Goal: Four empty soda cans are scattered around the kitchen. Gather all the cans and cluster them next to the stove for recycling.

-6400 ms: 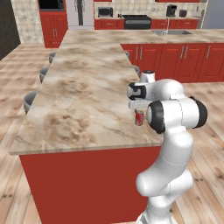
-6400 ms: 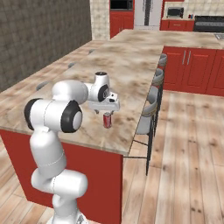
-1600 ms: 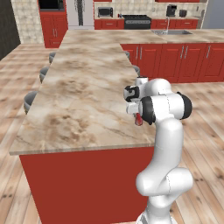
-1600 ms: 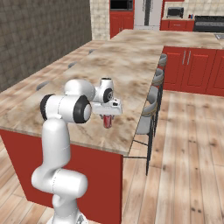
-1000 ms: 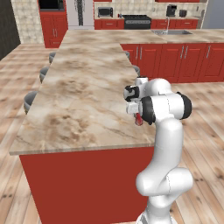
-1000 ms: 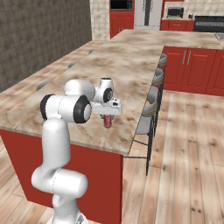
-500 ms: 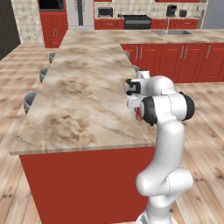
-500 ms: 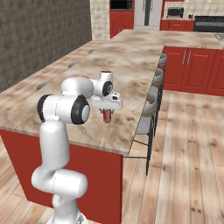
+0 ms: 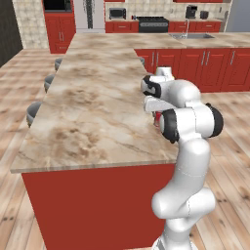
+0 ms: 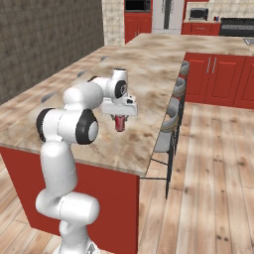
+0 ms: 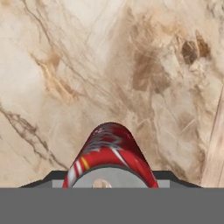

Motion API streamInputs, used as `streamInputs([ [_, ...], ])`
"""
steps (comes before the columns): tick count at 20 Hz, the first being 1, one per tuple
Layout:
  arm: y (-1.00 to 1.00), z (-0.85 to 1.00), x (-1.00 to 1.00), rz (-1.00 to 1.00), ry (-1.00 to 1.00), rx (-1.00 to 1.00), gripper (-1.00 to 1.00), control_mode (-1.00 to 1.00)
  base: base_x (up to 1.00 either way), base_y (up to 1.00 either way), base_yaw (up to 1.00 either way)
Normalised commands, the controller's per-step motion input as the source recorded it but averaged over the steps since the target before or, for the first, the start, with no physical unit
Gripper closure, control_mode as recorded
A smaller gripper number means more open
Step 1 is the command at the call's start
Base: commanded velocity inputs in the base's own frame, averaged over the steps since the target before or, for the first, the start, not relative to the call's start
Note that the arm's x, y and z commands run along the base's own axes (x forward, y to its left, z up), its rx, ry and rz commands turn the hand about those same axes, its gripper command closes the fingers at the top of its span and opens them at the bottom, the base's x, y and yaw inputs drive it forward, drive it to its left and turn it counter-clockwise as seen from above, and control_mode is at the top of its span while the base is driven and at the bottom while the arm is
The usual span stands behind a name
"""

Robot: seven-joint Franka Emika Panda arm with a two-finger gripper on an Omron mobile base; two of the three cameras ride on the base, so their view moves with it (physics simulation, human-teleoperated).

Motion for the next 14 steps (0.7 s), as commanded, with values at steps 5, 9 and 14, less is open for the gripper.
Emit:
streamInputs([
  [5,0.08,0.34,-0.32,0.0,0.0,0.0,1.0,-1.0,0.0,0.0,0.0],
  [9,0.18,0.18,-0.41,0.0,0.0,0.0,1.0,-1.0,0.0,0.0,0.0],
  [14,0.12,0.17,-0.54,0.0,0.0,0.0,1.0,-1.0,0.0,0.0,0.0],
])
